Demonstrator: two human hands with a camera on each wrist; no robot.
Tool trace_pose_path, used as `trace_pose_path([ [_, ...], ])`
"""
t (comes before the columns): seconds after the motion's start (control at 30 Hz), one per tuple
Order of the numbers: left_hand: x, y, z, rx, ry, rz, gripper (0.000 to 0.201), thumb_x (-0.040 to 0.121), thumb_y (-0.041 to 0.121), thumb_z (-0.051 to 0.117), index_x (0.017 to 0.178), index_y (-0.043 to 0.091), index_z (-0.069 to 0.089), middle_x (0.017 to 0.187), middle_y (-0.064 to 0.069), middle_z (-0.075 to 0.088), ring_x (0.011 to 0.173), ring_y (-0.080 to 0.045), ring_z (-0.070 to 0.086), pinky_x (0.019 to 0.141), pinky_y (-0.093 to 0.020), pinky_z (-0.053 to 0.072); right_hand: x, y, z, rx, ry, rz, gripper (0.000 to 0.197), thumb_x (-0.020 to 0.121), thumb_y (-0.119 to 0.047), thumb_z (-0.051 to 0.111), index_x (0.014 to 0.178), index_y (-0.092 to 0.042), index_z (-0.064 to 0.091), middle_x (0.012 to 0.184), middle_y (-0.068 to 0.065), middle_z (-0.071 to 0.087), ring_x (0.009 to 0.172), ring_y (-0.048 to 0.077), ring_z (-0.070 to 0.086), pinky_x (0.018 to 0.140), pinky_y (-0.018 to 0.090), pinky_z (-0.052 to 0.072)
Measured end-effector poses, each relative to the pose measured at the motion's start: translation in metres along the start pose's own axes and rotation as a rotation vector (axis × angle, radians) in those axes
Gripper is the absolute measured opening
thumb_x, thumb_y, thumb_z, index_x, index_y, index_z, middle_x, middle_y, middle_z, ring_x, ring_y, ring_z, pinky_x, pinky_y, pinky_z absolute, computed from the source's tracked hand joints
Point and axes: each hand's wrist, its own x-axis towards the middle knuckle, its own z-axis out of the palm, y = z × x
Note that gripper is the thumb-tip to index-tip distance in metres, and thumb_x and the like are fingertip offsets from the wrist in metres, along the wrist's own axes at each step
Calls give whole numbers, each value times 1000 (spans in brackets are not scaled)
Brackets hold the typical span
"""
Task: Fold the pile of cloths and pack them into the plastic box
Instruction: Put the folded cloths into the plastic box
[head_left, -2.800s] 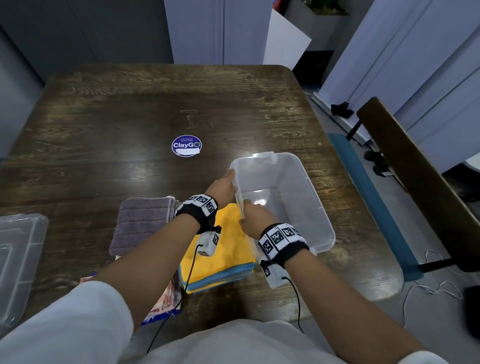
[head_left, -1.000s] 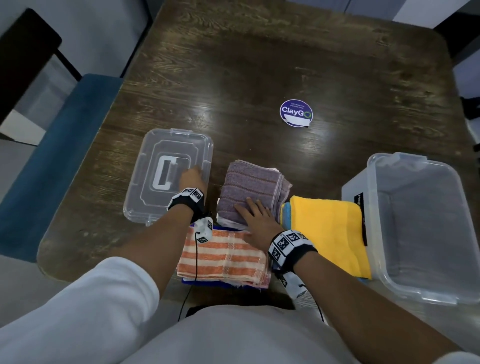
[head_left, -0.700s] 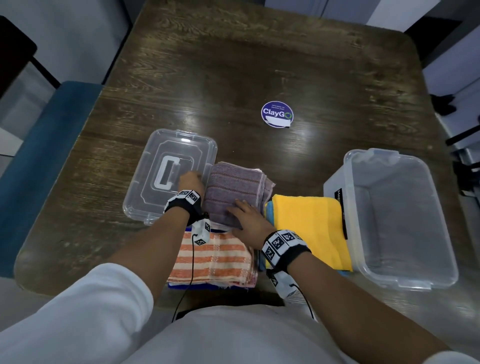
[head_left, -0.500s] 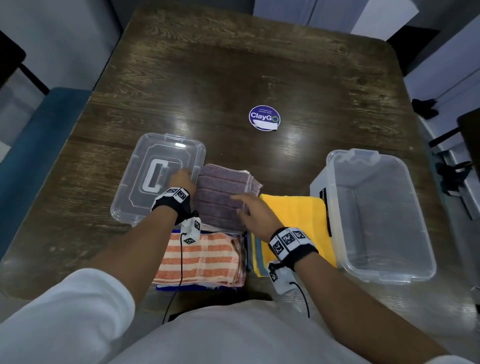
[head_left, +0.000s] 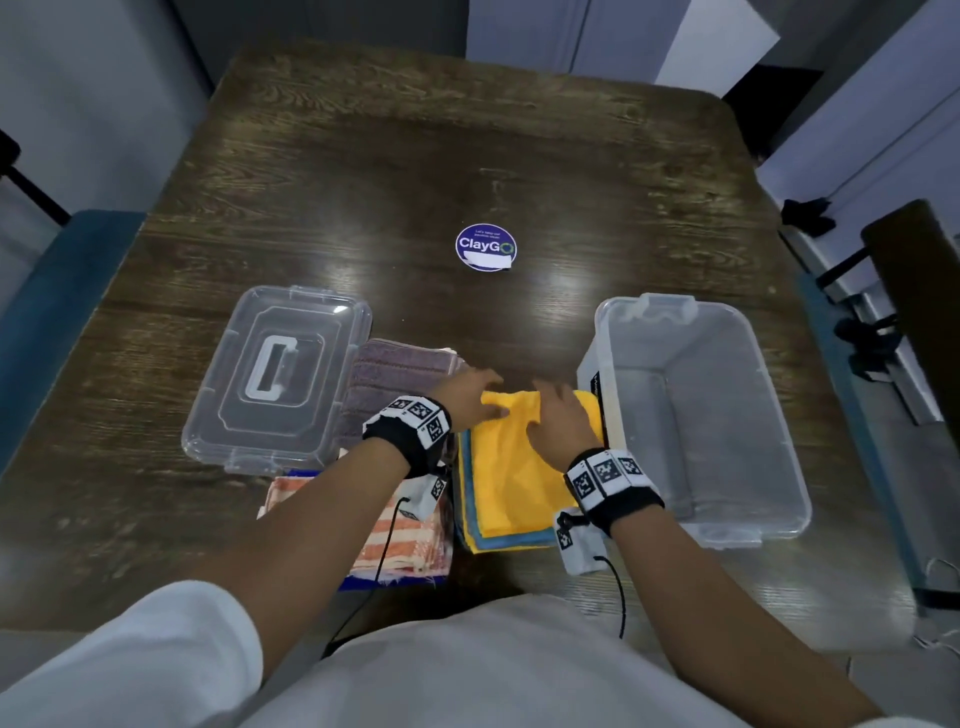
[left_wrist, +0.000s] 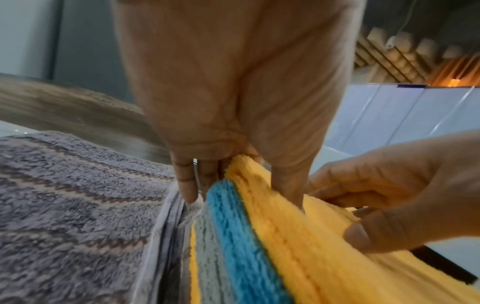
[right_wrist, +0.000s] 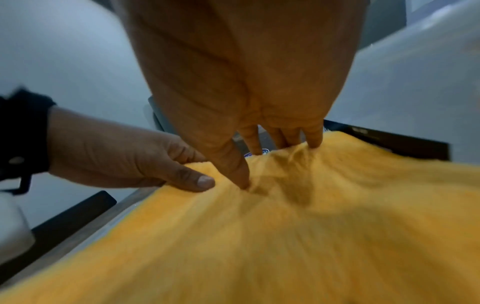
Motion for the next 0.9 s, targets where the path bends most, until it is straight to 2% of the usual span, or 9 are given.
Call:
trace_pose_path([
  [0.1,3,5,10,153,-123,-21,74,93,37,69,153,11,34,154,-11,42,137,-29,45,104,-35,40,-8,12,15,-102,-27,-7,74,94,-10,59,157,-12,20,163,20,15,150,35,20,121,44,23],
  [0.17,4,9,16,248,-143,-31,71,92,40,70,149,11,38,147,-12,48,130,-30,50,98,-37,44,-12,19,21,-128,-3,-9,77,97,-17,61,159,-15,16,165,17,12,152,33,17,123,42,21],
  [0.23,3,14,22,363,-134,-38,67,91,42,70,143,11,43,141,-13,50,126,-30,52,95,-38,45,-14,24,25,-175,12,-7,81,97,-23,63,159,-16,12,166,16,10,153,32,15,123,42,19],
  [0.4,1,29,36,545,-65,-79,65,87,30,75,140,11,42,143,-14,43,135,-34,40,110,-46,34,-14,24,29,-249,17,26,91,94,-36,66,160,-18,5,166,20,4,154,37,5,123,50,10],
  [0.5,-3,37,48,649,5,-84,48,94,17,60,138,8,44,140,-17,43,132,-36,40,110,-46,33,-13,23,28,-254,26,32,91,95,-33,64,160,-18,2,165,21,3,154,38,0,123,51,6],
  [0.6,-9,35,59,651,50,-58,41,97,15,50,138,9,45,137,-17,43,128,-36,42,107,-45,34,-15,26,25,-217,31,50,98,91,-34,68,160,-19,1,165,21,1,154,40,1,123,49,10],
  [0.77,-19,21,59,584,16,-7,56,90,18,60,142,17,40,132,-14,39,124,-34,39,105,-44,33,-17,33,18,-24,-50,132,118,81,-42,78,160,-24,-8,164,19,-3,151,41,12,119,50,25],
  [0.83,-21,20,58,554,-11,-8,60,91,19,61,146,17,35,133,-13,42,126,-34,41,107,-46,31,-18,32,17,19,-70,162,121,81,-41,80,159,-27,-11,164,20,0,149,42,18,117,51,27],
  [0.9,-24,22,57,534,-27,-8,57,92,18,60,143,15,35,132,-12,47,124,-33,46,106,-47,31,-18,31,17,39,-67,177,123,80,-41,80,158,-27,-13,164,21,4,149,42,20,118,52,26],
])
